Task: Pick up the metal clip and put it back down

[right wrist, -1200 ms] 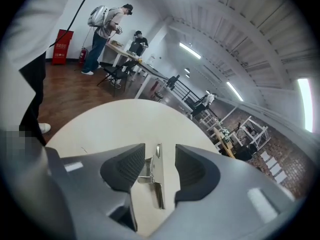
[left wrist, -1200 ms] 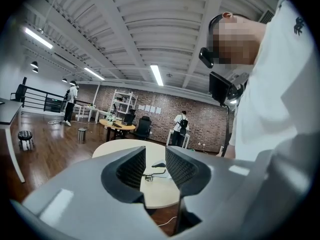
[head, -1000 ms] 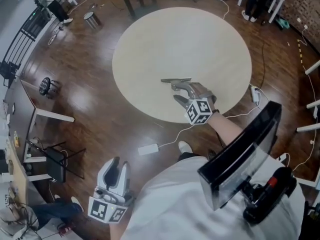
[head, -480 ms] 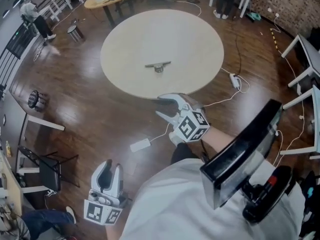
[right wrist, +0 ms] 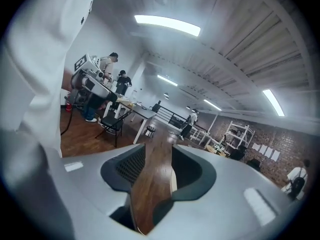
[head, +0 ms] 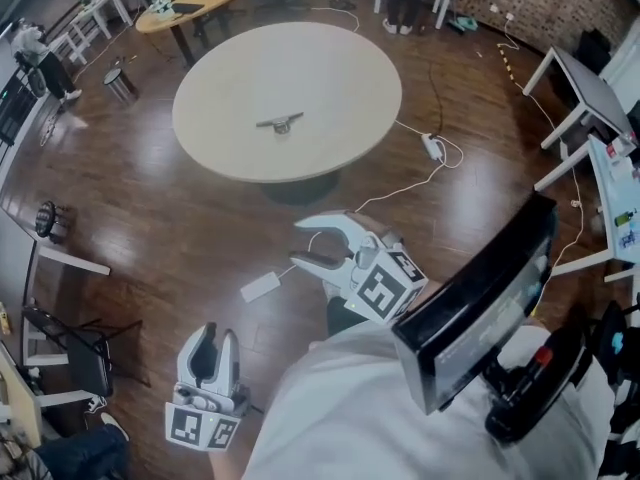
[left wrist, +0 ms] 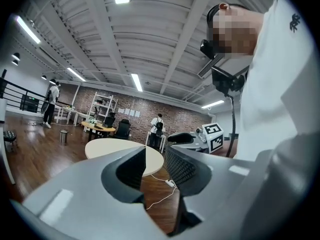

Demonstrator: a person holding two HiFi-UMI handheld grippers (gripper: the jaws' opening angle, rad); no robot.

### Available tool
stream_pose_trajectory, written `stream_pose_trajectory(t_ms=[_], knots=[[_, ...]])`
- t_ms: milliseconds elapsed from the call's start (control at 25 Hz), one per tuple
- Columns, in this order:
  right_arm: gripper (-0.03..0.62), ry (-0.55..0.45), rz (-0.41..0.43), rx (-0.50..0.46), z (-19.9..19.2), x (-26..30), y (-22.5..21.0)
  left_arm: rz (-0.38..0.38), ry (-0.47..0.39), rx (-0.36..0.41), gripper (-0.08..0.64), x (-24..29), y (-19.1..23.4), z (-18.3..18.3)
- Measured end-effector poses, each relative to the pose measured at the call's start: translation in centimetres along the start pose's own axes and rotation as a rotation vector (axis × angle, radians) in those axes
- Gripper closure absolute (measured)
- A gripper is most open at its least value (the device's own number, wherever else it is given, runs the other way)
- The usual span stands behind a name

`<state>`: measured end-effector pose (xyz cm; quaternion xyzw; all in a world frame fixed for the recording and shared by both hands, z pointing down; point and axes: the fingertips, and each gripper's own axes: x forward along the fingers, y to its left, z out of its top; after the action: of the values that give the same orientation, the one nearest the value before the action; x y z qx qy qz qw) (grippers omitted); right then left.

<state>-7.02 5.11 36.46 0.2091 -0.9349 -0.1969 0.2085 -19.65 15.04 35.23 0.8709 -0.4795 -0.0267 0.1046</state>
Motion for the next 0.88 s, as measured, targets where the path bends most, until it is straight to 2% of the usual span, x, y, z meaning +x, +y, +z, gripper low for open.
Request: stream_pose_trajectory(t_ms=[400, 880], knots=[[0.433, -0.065, -0.046, 0.016, 3.0, -2.9, -0.2, -0.050, -0.011, -0.002, 0.453, 1.3, -0.8, 0.2], [0.434, -0.069, -0.055, -0.026, 3.4, -3.7, -0.2, -0.056, -0.022, 0.017, 0.453, 1.8, -1.7, 0.4]])
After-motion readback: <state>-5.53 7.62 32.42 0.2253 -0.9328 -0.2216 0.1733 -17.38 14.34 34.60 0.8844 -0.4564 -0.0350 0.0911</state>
